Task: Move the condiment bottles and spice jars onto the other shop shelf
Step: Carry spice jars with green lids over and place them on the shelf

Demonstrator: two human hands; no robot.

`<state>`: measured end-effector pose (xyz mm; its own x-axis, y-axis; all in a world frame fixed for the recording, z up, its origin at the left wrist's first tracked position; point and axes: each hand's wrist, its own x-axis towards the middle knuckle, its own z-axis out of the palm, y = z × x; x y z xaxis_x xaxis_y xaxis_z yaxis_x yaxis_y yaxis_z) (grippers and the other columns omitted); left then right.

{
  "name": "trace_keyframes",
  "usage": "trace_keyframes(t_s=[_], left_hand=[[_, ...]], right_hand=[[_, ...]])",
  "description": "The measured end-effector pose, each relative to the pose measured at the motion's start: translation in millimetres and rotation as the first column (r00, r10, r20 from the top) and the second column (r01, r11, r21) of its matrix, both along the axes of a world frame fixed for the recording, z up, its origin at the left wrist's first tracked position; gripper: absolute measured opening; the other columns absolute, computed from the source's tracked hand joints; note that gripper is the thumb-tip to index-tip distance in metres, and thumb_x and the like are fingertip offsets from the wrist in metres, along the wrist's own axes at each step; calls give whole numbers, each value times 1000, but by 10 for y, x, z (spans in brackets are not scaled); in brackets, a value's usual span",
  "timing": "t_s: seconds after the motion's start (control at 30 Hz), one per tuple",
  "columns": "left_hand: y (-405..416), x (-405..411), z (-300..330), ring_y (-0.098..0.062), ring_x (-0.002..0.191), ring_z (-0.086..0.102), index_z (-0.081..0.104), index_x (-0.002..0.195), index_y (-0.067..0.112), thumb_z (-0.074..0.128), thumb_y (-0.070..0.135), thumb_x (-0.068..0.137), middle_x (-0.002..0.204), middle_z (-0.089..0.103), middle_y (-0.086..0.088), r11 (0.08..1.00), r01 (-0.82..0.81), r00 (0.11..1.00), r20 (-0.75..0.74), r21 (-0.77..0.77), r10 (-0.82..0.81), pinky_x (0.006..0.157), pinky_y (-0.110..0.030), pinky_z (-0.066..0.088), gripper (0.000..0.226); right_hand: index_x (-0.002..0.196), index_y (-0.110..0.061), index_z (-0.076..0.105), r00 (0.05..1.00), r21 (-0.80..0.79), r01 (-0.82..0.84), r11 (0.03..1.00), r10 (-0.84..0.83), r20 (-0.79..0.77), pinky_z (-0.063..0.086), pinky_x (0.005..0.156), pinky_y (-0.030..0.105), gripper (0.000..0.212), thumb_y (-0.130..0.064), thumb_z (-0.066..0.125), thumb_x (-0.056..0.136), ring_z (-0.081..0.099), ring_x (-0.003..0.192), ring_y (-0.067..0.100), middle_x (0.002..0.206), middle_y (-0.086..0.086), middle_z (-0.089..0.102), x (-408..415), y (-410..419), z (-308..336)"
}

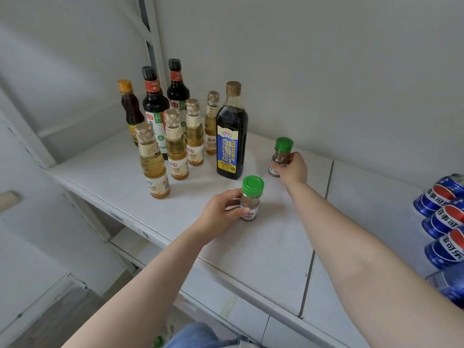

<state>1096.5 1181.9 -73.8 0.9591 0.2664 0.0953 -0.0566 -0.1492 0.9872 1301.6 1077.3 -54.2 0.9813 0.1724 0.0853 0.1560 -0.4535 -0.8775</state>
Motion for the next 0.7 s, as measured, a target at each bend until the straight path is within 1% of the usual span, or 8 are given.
trace_keyframes(t_s=[0.17, 0.3, 0.37, 0.43, 0.47, 0.53, 0.6, 0.7], left_hand=[[-31, 63, 3, -12, 101, 63, 58, 126, 8, 64, -1, 85, 118, 66, -9, 1000, -3, 1000, -3, 6, 3, 86, -15, 47, 42], [-133, 257, 27, -9, 98, 62, 57, 127, 7, 61, -5, 85, 111, 67, -4, 999, -26, 1000, 0, 21, 26, 82, -8, 46, 44], [-170, 390, 29, -2, 96, 62, 57, 125, 7, 60, -6, 85, 110, 66, -3, 999, -41, 999, 14, 26, 41, 81, -6, 45, 42], [-187, 516, 23, 7, 91, 62, 57, 122, 9, 60, -4, 86, 108, 66, -1, 997, -60, 998, 26, 42, 59, 81, -5, 45, 39], [-187, 573, 19, 5, 91, 62, 56, 122, 8, 61, -4, 86, 108, 65, -2, 996, -73, 997, 31, 43, 72, 81, -5, 45, 38], [-178, 680, 7, -6, 94, 61, 55, 124, 5, 61, -3, 86, 111, 64, -5, 995, -91, 995, 42, 38, 90, 82, -6, 46, 39], [-163, 766, -8, -12, 96, 61, 54, 125, 2, 61, -3, 86, 113, 64, -7, 994, -102, 994, 45, 47, 100, 81, -6, 46, 40], [-156, 857, -18, -14, 96, 61, 54, 126, 1, 60, -2, 87, 115, 65, -11, 993, -107, 993, 51, 57, 104, 81, -7, 47, 40]], right_hand=[[127, -7, 48, 1000, 48, -4, 999, 4, -17, 45, 87, 33, 70, -21, 83, 68, 57, 99, 24, 118, 13, 60, -93, -162, -31], [121, -6, 53, 998, 94, 39, 995, -34, -55, 46, 93, 34, 53, -13, 78, 75, 52, 93, 18, 115, 17, 60, -211, -430, -124], [114, -9, 58, 996, 115, 53, 992, -45, -76, 49, 93, 37, 44, -12, 78, 75, 56, 92, 19, 106, 10, 62, -276, -538, -141], [109, -11, 61, 997, 125, 48, 991, -39, -73, 50, 89, 34, 38, -13, 78, 75, 59, 89, 19, 98, 5, 62, -331, -618, -147], [108, -10, 62, 997, 133, 39, 990, -30, -69, 49, 85, 31, 36, -12, 77, 75, 59, 88, 19, 97, 5, 62, -364, -652, -140], [108, -8, 62, 998, 144, 26, 989, -18, -60, 46, 79, 26, 34, -9, 75, 76, 58, 87, 19, 97, 7, 61, -413, -703, -129], [106, -8, 62, 998, 147, 25, 989, -17, -53, 47, 79, 28, 33, -10, 76, 76, 58, 85, 18, 97, 7, 62, -445, -731, -123], [104, -9, 63, 999, 140, 30, 990, -23, -48, 49, 81, 29, 32, -12, 77, 76, 58, 82, 17, 94, 7, 62, -461, -736, -120]])
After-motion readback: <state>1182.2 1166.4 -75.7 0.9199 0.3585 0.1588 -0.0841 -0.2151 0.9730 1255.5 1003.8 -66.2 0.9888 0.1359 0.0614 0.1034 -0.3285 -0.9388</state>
